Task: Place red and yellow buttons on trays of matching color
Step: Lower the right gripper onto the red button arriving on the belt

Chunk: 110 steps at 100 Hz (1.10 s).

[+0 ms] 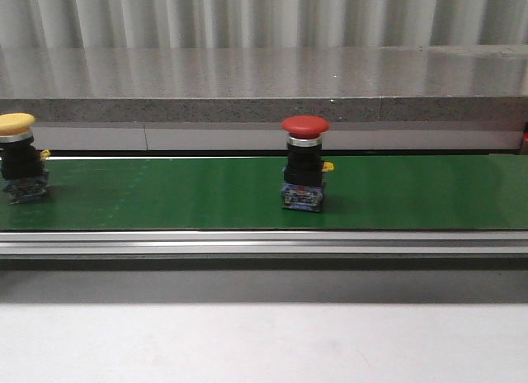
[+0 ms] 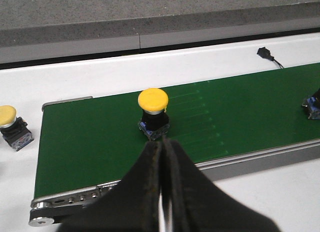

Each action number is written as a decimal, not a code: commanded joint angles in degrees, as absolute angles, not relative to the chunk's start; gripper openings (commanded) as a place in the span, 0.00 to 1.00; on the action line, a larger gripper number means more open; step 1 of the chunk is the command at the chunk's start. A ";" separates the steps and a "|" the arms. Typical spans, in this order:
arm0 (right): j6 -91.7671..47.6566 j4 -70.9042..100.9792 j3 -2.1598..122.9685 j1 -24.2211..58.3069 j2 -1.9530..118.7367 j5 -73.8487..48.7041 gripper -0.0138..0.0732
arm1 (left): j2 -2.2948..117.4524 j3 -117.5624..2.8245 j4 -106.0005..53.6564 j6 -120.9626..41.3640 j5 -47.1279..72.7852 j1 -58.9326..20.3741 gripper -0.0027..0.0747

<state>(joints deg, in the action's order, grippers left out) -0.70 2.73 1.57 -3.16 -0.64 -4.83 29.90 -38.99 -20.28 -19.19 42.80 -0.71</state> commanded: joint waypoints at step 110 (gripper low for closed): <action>-1.91 6.19 57.52 16.64 59.59 -46.15 0.81 | 30.14 -40.44 -21.80 -19.32 39.46 -1.14 0.01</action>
<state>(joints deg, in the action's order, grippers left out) -1.25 4.37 52.62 15.43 56.11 -45.42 29.90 -38.92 -20.28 -19.19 42.80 -0.71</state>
